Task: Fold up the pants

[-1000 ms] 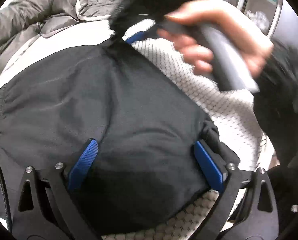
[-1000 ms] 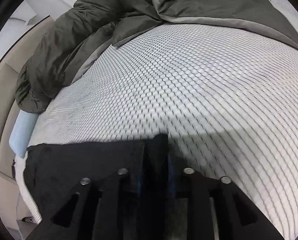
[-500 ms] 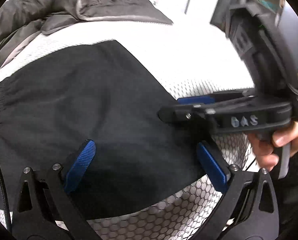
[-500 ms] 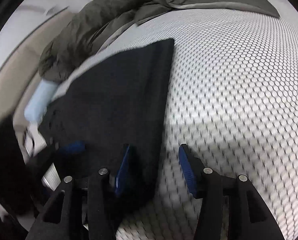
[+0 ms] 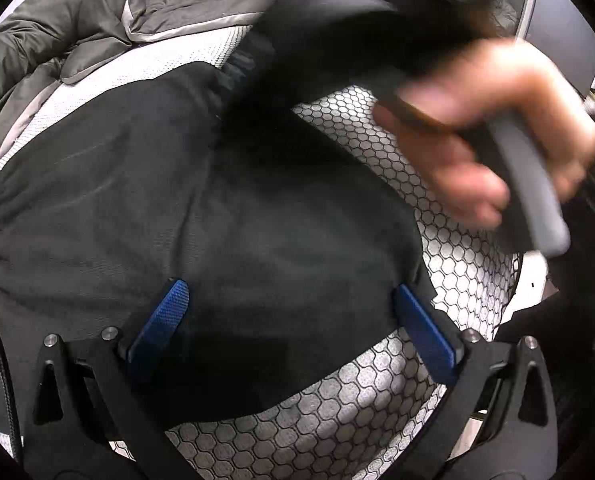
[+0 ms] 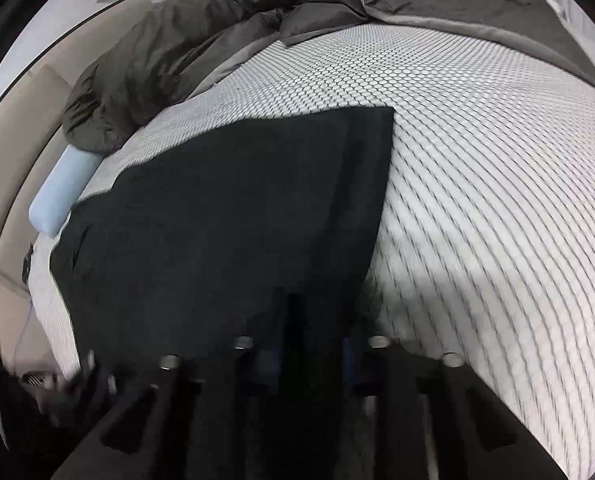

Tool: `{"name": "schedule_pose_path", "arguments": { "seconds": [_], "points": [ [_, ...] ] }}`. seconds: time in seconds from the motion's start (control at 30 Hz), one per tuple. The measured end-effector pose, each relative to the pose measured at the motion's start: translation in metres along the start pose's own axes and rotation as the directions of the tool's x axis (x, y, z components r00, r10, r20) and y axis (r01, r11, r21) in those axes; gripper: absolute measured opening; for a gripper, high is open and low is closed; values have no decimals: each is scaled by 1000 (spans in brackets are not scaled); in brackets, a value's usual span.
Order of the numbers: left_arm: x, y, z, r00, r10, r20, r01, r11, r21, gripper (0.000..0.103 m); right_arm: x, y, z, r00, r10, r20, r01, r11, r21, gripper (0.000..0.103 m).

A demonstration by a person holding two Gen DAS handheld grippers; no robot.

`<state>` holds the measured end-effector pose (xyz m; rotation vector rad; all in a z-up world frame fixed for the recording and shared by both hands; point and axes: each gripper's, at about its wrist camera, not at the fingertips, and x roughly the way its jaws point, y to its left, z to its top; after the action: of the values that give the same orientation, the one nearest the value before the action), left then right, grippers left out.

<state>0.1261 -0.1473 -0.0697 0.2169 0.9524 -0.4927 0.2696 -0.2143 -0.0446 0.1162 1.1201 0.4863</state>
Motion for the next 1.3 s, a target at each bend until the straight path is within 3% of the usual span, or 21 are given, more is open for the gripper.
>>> {"name": "schedule_pose_path", "arguments": {
  "seconds": [0.23,0.4,0.5,0.57,0.7,0.77,0.83,0.87,0.93,1.0,1.1,1.17,1.23,1.3],
  "points": [
    [1,4,1,1000,-9,-1,10,1000,8,102,40,-29,85,1000,30,0,-30,994,103,11],
    [1,4,1,1000,-5,8,5,1000,20,102,55,-23,119,1000,-26,8,26,999,34,11],
    [-4,4,2,1000,-15,22,15,1000,20,102,49,-21,115,999,-28,25,28,999,21,22],
    [-16,10,2,998,-55,41,56,998,-8,100,20,-43,84,998,56,25,-59,989,137,32],
    [-53,49,8,982,-115,151,135,982,-134,99,-15,-52,26,986,140,96,-155,972,176,32],
    [-67,82,10,976,-81,203,125,970,-211,99,-17,-51,7,979,187,81,-199,962,186,32],
    [-75,117,11,975,-11,222,77,953,-292,99,-4,-41,-1,984,172,40,-176,970,166,29],
    [-79,135,9,973,53,224,28,939,-344,99,-1,-36,-5,987,153,43,-158,976,147,17],
    [-89,168,3,958,158,238,-39,898,-438,99,3,-30,1,989,143,49,-148,980,136,7],
    [-97,200,-3,951,195,242,-45,856,-515,99,1,-26,13,990,114,81,-124,985,119,5],
    [-99,232,-9,949,224,221,-59,816,-575,99,-2,-33,35,987,65,145,-85,986,140,6],
    [-98,243,-13,949,245,198,-85,804,-589,99,6,-33,52,992,-28,122,9,988,156,18],
    [-94,244,-14,948,261,181,-108,801,-589,99,2,-22,56,991,-85,105,68,985,161,20],
    [-89,232,-12,951,253,180,-120,833,-540,99,-21,-10,53,974,-148,173,126,983,133,23]
  ]
}}
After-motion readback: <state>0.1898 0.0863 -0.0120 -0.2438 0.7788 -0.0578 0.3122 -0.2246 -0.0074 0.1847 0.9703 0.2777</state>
